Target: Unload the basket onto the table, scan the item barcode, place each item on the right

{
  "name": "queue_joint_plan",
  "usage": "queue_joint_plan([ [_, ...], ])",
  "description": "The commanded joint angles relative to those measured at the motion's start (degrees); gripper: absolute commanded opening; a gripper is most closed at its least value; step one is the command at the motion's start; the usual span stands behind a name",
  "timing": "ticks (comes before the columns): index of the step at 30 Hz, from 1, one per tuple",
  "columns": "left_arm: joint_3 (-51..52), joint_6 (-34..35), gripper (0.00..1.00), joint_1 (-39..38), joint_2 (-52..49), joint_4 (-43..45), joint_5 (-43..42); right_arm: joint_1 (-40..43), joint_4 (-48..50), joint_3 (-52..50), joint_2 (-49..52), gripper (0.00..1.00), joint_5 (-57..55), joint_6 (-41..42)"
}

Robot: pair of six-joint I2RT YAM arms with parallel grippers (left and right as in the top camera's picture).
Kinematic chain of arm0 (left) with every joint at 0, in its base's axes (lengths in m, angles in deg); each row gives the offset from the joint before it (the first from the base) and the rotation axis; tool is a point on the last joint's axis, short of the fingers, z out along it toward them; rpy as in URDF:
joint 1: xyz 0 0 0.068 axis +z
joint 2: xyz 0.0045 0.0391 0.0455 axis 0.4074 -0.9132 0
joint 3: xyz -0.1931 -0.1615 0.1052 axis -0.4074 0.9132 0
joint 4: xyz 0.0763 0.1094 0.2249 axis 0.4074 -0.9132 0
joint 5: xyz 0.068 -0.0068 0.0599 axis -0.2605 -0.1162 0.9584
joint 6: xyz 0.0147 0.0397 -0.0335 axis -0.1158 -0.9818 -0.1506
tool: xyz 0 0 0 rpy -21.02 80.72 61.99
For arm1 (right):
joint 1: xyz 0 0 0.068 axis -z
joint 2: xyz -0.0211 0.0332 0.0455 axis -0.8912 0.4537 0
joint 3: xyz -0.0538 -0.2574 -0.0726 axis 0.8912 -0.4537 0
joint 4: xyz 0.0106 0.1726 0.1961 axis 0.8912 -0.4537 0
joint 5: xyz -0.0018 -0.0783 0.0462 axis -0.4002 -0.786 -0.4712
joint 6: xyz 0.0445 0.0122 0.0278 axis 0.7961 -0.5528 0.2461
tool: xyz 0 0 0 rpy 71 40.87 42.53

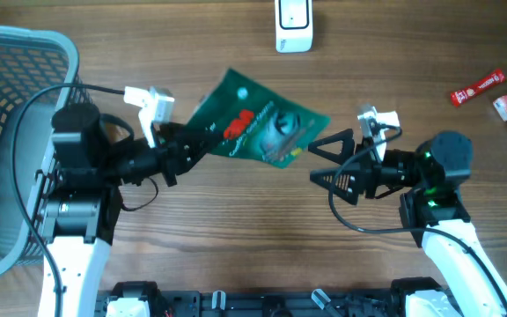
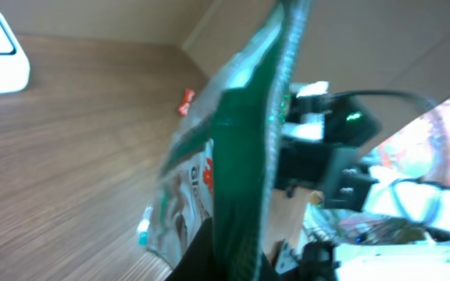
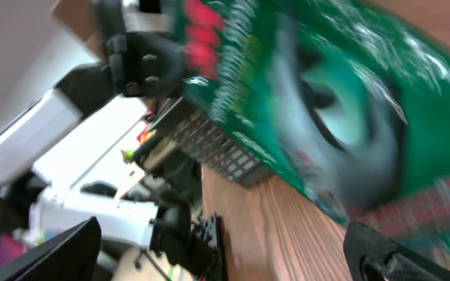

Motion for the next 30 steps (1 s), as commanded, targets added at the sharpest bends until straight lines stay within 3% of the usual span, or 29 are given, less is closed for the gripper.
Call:
queue_joint_plan([
  [1,-0.6,20.2,0.04,0.3,2.5,7.7,1.0,0.2,-13.0,0.6,0.2,1.00,-18.9,-0.6],
  [4,-0.6,35.7,0.04,0.3,3.0,8.6,12.3,-0.2,-25.5,0.6,-1.2,1.00,-30.6,1.8],
  [7,-0.6,47.1,0.04,0.3,2.5,8.6,18.6,-0.3,-29.9,0.6,-3.1,0.99,-33.4,9.5],
  [11,-0.6,72.4,0.04,0.3,2.4,7.5,27.9,-0.5,-33.7,0.6,-4.2,1.00,-33.5,17.5],
  [13,-0.6,88.7,0.04,0.3,2.4,3.8,31.1,-0.5,-37.0,0.6,-4.2,1.00,-34.3,18.1],
  [15,-0.6,98.8,0.04,0.3,2.4,0.7,32.1,-0.5,-40.0,0.6,-4.2,1.00,-34.6,17.6],
  [20,-0.6,106.8,0.04,0.3,2.4,-1.8,32.1,-3.0,-41.1,0.6,-5.5,1.00,-34.2,11.1],
  [26,-0.6,106.8,0.04,0.3,2.3,-1.7,32.1,-10.4,-39.6,1.9,-13.3,1.00,-35.6,-4.2],
  [30,-0.6,106.8,0.04,0.3,1.8,-2.1,32.1,-17.5,-39.5,3.6,-21.2,1.00,-42.5,-16.2],
])
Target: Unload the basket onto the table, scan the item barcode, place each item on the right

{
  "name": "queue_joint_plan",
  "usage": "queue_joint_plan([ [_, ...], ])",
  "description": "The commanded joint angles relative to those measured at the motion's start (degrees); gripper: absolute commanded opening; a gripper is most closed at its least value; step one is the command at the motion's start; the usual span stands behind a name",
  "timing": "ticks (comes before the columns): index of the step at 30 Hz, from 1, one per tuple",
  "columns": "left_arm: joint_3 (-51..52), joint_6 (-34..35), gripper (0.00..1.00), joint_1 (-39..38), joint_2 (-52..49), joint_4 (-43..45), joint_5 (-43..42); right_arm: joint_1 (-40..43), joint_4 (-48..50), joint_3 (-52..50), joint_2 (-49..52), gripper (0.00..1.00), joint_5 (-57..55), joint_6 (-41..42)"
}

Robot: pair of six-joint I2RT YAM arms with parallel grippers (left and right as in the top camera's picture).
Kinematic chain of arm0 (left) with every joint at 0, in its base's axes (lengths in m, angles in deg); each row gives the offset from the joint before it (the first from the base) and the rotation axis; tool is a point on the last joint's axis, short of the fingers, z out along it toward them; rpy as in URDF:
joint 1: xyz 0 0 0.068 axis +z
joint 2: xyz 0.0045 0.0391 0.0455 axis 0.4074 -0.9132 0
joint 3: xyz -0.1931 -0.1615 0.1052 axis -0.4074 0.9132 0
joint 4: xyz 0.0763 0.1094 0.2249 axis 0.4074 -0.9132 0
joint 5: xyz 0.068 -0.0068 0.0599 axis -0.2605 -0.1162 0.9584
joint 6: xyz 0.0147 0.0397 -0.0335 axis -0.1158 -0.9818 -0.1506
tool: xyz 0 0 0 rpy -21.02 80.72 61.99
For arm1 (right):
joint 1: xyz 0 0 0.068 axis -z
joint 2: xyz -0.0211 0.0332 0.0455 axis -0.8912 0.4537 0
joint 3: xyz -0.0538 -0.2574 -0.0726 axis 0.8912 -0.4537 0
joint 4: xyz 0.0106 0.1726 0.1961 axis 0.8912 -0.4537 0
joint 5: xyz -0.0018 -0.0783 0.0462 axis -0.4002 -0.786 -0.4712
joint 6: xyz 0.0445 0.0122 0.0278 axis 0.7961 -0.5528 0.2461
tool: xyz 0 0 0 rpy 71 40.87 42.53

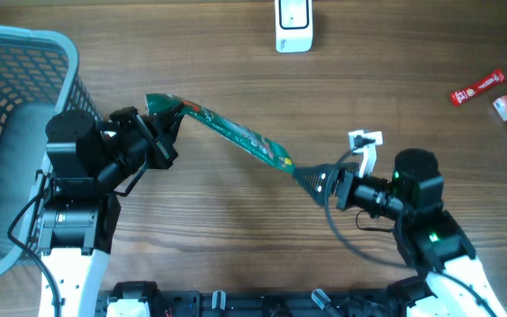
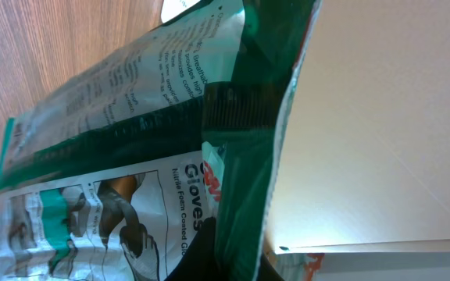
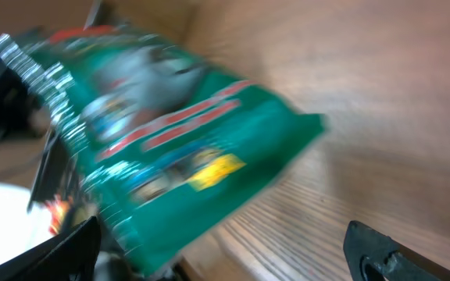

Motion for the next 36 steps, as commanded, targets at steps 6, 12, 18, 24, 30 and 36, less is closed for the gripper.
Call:
queue_joint_plan([
  [6,-0.5,4.5,0.04,0.2,-1.7,-4.1,0.8,-13.5,1.7,7.2,-7.3,1.00,-21.6,-23.9],
  [12,-0.5,4.5,0.04,0.2,-2.3,-4.5,0.7,-19.3,1.6,14.4,4.3,0.99,-30.4,-33.9],
  [18,-0.5,4.5,0.04,0.2,-2.3,-4.5,0.7,-27.4,-0.4,21.5,21.2,1.00,-42.8,-42.2],
  [24,-0.5,4.4,0.04,0.2,-2.3,-4.5,-0.4,-32.9,0.8,23.4,31.0,1.00,-58.2,-45.3],
  [30,-0.5,4.2,0.04,-1.2,-2.3,-4.5,-1.2,-32.9,8.0,23.4,31.1,0.99,-58.5,-47.3],
  [36,-0.5,4.2,0.04,-2.1,-2.3,-4.5,-1.2,-32.9,8.8,23.4,31.3,0.71,-58.4,-49.9],
])
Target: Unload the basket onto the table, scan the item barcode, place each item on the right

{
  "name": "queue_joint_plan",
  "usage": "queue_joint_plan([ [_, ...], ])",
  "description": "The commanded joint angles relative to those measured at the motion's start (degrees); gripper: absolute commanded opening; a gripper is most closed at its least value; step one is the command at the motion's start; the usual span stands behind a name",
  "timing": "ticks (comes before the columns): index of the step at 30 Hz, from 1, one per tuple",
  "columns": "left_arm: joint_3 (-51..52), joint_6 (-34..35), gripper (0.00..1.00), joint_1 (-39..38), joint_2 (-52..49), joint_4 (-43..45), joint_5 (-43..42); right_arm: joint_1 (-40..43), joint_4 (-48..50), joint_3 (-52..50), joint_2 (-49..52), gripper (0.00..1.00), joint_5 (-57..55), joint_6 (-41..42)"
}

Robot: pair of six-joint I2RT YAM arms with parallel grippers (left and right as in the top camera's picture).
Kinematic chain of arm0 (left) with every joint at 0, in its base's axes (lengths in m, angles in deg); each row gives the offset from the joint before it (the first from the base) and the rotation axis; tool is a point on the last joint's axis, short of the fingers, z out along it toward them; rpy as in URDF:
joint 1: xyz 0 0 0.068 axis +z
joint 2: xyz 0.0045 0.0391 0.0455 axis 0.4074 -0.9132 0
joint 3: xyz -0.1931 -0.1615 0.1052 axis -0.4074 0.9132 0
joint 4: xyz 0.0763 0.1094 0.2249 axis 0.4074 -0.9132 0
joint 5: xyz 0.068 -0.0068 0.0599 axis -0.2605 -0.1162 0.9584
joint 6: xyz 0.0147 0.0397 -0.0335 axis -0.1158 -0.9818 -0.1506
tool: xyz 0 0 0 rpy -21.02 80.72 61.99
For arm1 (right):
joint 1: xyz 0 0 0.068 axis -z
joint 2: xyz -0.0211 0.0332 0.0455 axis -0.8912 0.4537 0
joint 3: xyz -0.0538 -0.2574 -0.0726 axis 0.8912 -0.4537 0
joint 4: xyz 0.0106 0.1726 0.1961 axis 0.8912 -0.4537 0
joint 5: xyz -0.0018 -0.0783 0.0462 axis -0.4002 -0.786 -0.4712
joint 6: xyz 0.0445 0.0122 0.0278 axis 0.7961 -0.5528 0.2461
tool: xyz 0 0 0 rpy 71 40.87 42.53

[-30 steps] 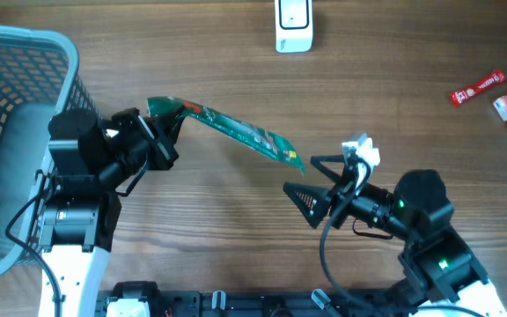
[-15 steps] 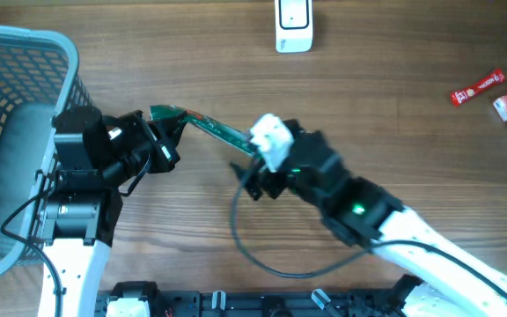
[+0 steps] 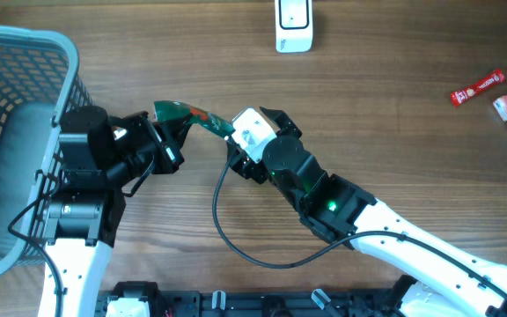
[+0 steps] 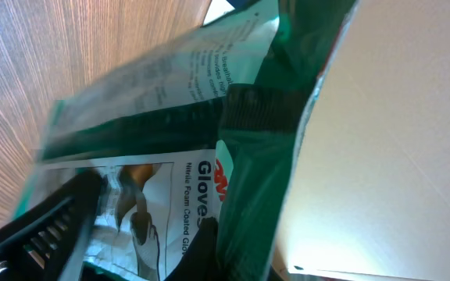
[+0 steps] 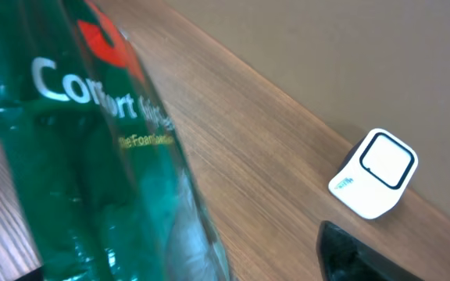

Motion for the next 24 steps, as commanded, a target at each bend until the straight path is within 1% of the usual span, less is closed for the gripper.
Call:
queue_joint_plan([
  [1,-0.5,4.3,0.04,-0.3,0.0,0.2,-0.9,-0.1,-1.5,1.3,0.5,0.72,-1.1,-1.6],
  [5,-0.5,4.3,0.04,-0.3,0.0,0.2,-0.9,-0.1,-3.8,1.3,0.7,0.70,1.7,-1.0],
  [6,-0.5,4.2,0.04,-0.3,0.0,0.2,-0.9,-0.1,-3.9,1.3,0.7,0.65,2.1,0.0],
  [7,-0.5,4.1,0.04,-0.3,0.0,0.2,-0.9,-0.1,-3.6,1.3,0.7,0.48,2.0,0.4],
  [8,-0.5,3.0,0.04,-0.3,0.0,0.2,-0.9,-0.1,-3.4,1.4,0.6,0.34,1.7,1.2],
  [9,-0.5,1.4,0.09,-0.3,0.0,0.2,-0.9,-0.1,-3.4,1.7,0.3,0.19,1.1,3.6],
  [10,-0.5,-0.1,0.18,-0.3,0.0,0.2,-0.9,-0.1,-3.7,2.1,-0.2,0.14,0.7,5.7],
  [11,-0.5,-2.1,0.35,-0.3,0.0,0.2,-0.9,0.0,-4.0,2.8,-1.1,0.06,0.7,8.4],
  [12,-0.5,-6.6,0.48,-0.3,0.0,0.2,-0.9,0.0,-5.3,3.9,-2.7,0.05,0.7,11.8],
  [13,-0.5,-9.4,0.56,-0.3,0.0,0.2,-0.9,0.1,-6.7,4.7,-3.8,0.04,0.7,14.2],
  [16,-0.5,-21.9,0.77,-0.3,0.0,0.2,-0.9,0.2,-14.3,7.9,-9.9,0.04,1.3,24.0],
  [18,-0.5,-29.8,0.89,-0.3,0.0,0.0,-0.9,1.0,-19.0,8.3,-15.1,0.05,4.5,30.5],
  [19,-0.5,-35.0,0.95,-0.3,0.0,-1.3,-0.9,1.8,-21.6,8.3,-18.0,0.05,7.3,34.6],
  [20,-0.5,-38.5,1.00,-0.3,0.0,-2.8,-0.9,3.0,-24.2,8.3,-20.8,0.04,10.5,38.3],
  [22,-0.5,-46.9,1.00,-0.3,0.0,-7.0,-0.7,5.0,-27.6,8.3,-24.7,0.04,14.7,43.6],
  [24,-0.5,-53.0,1.00,-0.3,0.0,-12.1,1.3,7.1,-30.5,8.3,-28.1,0.05,19.3,49.0],
])
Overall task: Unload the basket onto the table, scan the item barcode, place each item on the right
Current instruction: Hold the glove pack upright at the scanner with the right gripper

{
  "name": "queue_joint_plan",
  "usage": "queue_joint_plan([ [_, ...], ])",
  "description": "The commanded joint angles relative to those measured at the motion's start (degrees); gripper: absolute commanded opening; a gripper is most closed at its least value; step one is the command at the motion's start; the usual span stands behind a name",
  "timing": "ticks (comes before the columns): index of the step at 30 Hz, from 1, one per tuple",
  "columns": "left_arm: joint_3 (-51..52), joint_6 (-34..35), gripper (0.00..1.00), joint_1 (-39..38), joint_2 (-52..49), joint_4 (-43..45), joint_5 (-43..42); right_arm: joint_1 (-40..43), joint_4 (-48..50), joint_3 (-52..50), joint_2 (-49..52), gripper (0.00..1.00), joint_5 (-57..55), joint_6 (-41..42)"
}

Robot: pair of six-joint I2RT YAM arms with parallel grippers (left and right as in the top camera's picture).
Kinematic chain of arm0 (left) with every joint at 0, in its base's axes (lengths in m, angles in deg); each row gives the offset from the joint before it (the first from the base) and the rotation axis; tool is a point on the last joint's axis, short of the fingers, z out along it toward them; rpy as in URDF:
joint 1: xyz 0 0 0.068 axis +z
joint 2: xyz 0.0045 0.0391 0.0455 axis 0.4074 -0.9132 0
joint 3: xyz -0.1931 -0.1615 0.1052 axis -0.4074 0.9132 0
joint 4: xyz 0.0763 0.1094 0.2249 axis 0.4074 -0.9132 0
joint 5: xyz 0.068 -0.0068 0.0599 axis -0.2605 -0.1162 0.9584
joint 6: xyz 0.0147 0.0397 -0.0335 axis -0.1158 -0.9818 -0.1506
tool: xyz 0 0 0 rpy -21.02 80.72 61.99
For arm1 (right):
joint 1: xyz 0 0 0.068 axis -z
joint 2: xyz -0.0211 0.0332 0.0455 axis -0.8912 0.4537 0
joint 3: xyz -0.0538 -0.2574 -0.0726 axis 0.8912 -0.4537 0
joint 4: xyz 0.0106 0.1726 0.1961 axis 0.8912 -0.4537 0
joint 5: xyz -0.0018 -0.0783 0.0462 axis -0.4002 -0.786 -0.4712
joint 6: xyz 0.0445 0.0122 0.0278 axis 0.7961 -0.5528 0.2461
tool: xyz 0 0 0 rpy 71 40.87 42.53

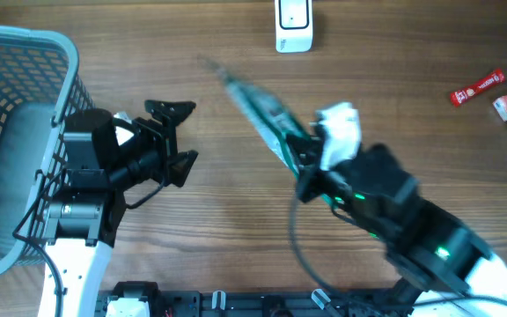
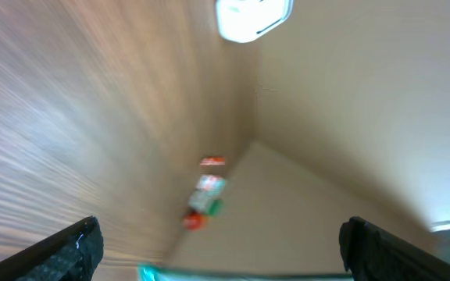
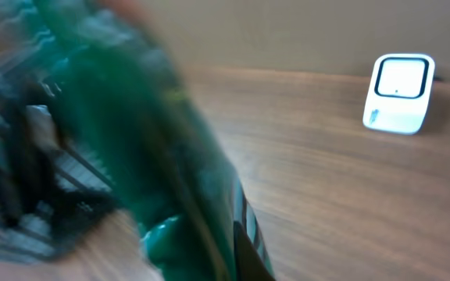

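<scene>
The green glove packet (image 1: 258, 110) hangs edge-on over the middle of the table, and my right gripper (image 1: 304, 169) is shut on its near end. Its far tip points toward the white barcode scanner (image 1: 293, 25) at the table's back edge. In the right wrist view the packet (image 3: 139, 148) is a green blur across the left half, with the scanner (image 3: 399, 94) at the upper right. My left gripper (image 1: 176, 134) stands open and empty left of the packet. The left wrist view shows the scanner (image 2: 252, 17) at the top and a strip of the packet (image 2: 233, 273) along the bottom edge.
A blue-grey wire basket (image 1: 16, 53) fills the left side, beside my left arm. A red sachet (image 1: 478, 86) and a few small items lie at the far right edge.
My left gripper has let go of the packet and now stands open. The packet has moved right, held by my right gripper alone, which has shifted from the left-centre to the middle of the table.
First my left gripper held the packet face-up, with the right gripper open at its far edge. Then the packet was turned edge-on between the two grippers. Later the right gripper was at the packet close by the left one. Now only the right gripper holds it.
</scene>
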Motion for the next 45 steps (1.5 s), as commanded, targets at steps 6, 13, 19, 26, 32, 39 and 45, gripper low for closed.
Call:
queue_joint_plan([
  [6,-0.4,-29.0,1.00,-1.5,0.2,-23.4,17.4,9.5,-8.1,1.3,-10.3,0.04,25.5,32.6],
  [13,-0.4,-43.2,1.00,-15.0,1.2,-20.4,23.5,15.3,-7.2,1.3,-10.8,0.04,39.4,36.3],
  [19,-0.4,-47.6,1.00,-29.4,1.2,-21.0,45.5,15.3,-6.0,1.3,-10.8,0.04,43.5,33.4],
  [26,-0.4,-47.6,1.00,-36.9,1.2,-21.2,55.3,17.5,4.7,1.3,-10.8,0.04,55.9,44.0],
  [32,-0.4,-47.6,1.00,-36.9,1.2,-21.4,55.3,23.1,6.9,1.3,-10.8,0.04,56.0,48.5],
  [39,-0.4,-47.6,1.00,-36.9,1.2,-21.4,55.3,30.3,13.5,1.3,-10.7,0.05,56.5,44.0],
  [45,-0.4,-47.6,1.00,-36.9,1.2,-21.4,55.3,30.4,11.6,1.2,-8.9,0.05,45.9,10.6],
])
